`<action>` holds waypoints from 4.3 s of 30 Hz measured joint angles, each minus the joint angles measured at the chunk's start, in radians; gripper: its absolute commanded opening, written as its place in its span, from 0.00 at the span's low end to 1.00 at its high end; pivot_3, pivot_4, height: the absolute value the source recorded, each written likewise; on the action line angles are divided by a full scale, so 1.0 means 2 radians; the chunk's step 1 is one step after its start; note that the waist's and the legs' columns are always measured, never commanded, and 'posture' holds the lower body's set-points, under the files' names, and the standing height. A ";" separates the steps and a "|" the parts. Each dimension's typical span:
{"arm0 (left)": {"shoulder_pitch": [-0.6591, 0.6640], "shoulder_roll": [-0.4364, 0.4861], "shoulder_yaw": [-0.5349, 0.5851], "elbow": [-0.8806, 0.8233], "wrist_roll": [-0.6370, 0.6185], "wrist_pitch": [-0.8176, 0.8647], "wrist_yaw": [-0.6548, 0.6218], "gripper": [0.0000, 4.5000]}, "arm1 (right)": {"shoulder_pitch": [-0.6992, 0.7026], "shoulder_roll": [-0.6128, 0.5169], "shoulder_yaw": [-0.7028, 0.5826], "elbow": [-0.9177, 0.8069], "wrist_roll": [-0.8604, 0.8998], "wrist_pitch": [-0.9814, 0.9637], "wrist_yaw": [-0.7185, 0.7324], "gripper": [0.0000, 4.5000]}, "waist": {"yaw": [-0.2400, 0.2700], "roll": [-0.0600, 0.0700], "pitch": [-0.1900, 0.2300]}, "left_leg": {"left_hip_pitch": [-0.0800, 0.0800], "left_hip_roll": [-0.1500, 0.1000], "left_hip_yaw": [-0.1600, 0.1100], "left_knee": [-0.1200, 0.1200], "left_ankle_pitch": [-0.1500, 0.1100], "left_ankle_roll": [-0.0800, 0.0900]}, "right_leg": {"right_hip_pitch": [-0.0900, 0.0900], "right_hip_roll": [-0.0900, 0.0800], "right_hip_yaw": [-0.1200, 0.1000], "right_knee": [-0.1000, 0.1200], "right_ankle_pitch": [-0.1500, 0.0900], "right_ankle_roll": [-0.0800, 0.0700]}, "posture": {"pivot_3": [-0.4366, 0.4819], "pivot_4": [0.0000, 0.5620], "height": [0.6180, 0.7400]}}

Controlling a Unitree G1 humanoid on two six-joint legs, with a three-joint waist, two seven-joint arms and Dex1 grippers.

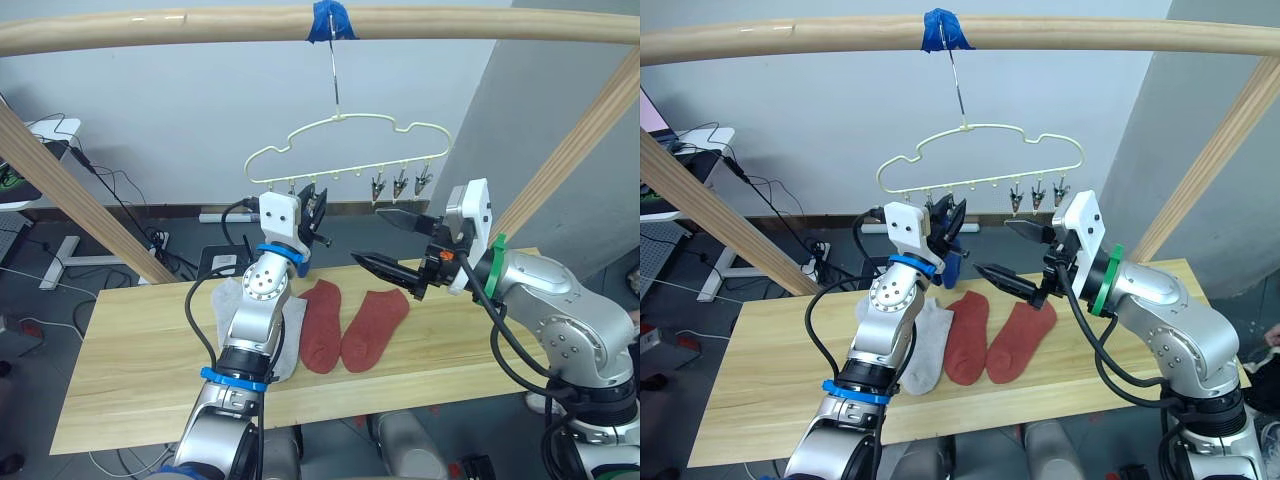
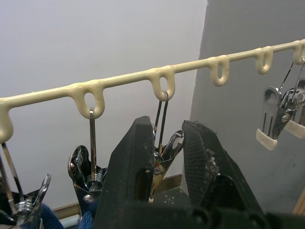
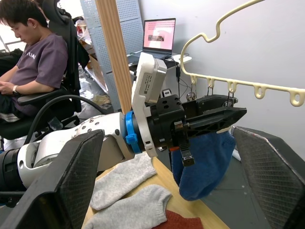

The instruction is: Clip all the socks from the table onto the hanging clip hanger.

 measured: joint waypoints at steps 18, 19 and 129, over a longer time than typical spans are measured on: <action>0.004 0.005 -0.001 -0.016 0.004 0.020 -0.009 0.33 | 0.007 -0.008 0.013 0.004 -0.022 -0.017 0.006 1.00 | 0.001 0.000 0.000 | 0.000 0.000 0.000 0.000 0.000 0.000 | 0.000 0.000 0.000 0.000 0.000 0.000 | 0.24 0.36 1.00; 0.004 0.004 -0.001 -0.016 0.004 0.019 -0.010 0.39 | 0.007 -0.008 0.013 0.004 -0.022 -0.018 0.006 1.00 | 0.001 0.000 0.000 | 0.000 0.000 0.000 0.000 0.000 0.000 | 0.000 0.000 0.000 0.000 0.000 0.000 | 0.24 0.36 1.00; -0.060 0.097 0.166 -0.128 -0.414 0.636 -0.128 0.04 | 0.070 0.046 0.131 0.148 -0.267 -0.189 0.104 0.01 | -0.012 0.000 -0.002 | 0.002 0.000 0.000 0.000 0.000 0.000 | 0.001 0.000 0.000 0.001 0.000 0.000 | 0.27 0.30 1.00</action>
